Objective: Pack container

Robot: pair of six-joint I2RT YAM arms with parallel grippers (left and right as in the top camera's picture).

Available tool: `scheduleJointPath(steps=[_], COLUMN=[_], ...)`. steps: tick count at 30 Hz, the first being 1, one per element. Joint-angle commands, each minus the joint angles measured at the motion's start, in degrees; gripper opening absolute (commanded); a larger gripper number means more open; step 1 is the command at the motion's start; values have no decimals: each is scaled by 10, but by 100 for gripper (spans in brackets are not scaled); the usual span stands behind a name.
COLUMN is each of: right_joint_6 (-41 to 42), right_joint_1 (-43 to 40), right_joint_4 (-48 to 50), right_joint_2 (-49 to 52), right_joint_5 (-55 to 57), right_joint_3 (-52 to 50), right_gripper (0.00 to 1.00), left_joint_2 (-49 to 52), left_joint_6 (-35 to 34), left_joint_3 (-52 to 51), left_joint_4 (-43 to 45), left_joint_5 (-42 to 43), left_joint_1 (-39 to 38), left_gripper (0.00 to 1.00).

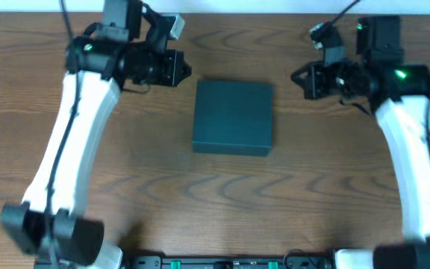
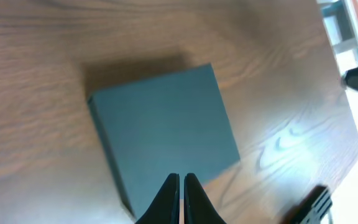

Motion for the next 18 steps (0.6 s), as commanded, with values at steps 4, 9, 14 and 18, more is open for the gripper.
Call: scheduleJointPath(steps=[4, 9, 14, 18], right_joint_6=[-1, 38, 89, 156], right_joint_1=[5, 5, 5, 5], right_joint_4=[-36, 54, 123, 124], right_joint_2=[-132, -317, -525, -628], right_joint_5=[45, 34, 18, 10], right_joint_3=[-55, -273, -497, -575], right_gripper=[2, 2, 2, 41], left_joint_2=[-177, -421, -642, -737], left_joint_6=[8, -49, -81, -144], left_joint_3=[-108, -383, -601, -686], left_joint_4=[4, 107, 150, 188], left_joint_5=[-60, -122, -127, -135], left_joint_1=[-4, -3, -4, -3], left_gripper=[6, 6, 6, 28])
